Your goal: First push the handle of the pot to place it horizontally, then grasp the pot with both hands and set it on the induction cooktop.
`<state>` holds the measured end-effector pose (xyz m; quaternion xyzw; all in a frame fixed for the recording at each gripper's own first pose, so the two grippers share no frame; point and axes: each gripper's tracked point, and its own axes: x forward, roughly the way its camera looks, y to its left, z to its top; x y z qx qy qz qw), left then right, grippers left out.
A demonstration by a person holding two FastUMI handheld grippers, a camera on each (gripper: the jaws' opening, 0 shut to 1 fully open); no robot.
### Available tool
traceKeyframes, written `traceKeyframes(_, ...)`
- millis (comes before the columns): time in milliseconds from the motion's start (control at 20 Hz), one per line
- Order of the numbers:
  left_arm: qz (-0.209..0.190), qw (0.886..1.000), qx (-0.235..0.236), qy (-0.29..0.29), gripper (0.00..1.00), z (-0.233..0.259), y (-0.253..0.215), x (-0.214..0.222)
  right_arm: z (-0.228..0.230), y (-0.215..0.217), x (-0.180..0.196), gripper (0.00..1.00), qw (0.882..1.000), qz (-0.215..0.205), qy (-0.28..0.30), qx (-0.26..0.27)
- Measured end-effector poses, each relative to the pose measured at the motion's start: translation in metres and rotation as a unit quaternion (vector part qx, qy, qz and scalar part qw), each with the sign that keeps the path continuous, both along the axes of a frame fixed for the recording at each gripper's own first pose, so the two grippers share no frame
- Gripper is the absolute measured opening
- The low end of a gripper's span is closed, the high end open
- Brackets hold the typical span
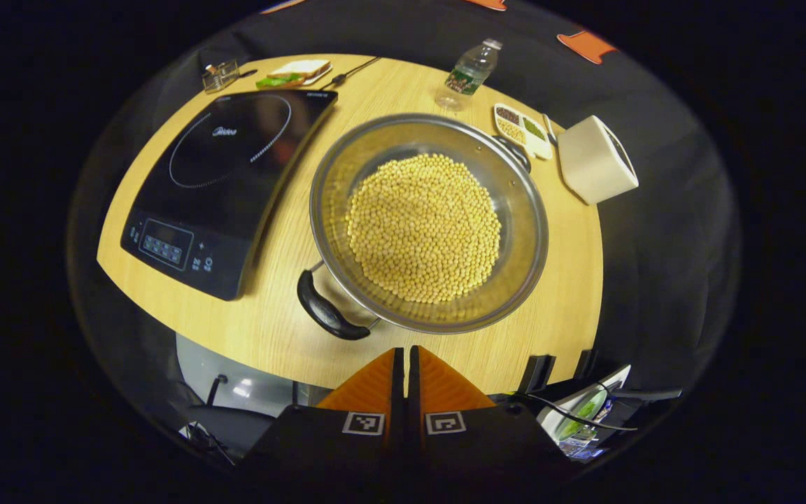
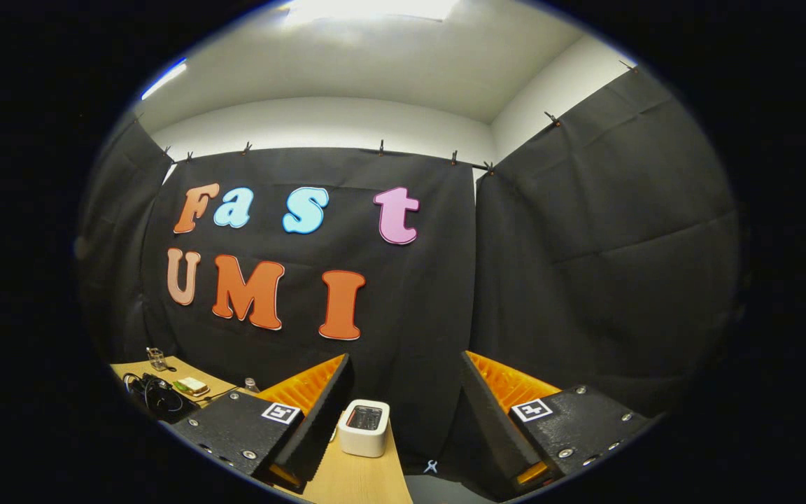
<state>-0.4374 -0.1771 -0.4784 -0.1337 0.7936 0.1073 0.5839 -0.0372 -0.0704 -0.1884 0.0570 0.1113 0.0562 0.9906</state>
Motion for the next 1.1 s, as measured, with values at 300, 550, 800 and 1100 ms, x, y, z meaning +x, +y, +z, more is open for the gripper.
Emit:
traceKeyframes(300,0.022,0.999,0.003,0.047,0.07,-0.027,0.007,-0.019,-0.008,-0.006,-0.004,0.94,1.0,-0.023,0.018,-0.003)
traceKeyframes(550,0.023,0.997,0.015,0.071,0.08,-0.039,0.027,-0.024,-0.012,-0.004,-0.008,0.94,0.999,-0.045,0.031,-0.007)
traceKeyframes(800,-0.041,0.995,0.055,0.069,0.08,-0.05,0.046,-0.007,-0.017,0.0,-0.012,0.94,0.997,-0.056,0.043,-0.015)
traceKeyframes(1100,-0.075,0.991,0.103,0.044,0.08,-0.041,0.09,0.036,-0.031,0.007,-0.018,0.94,0.996,-0.059,0.068,-0.017)
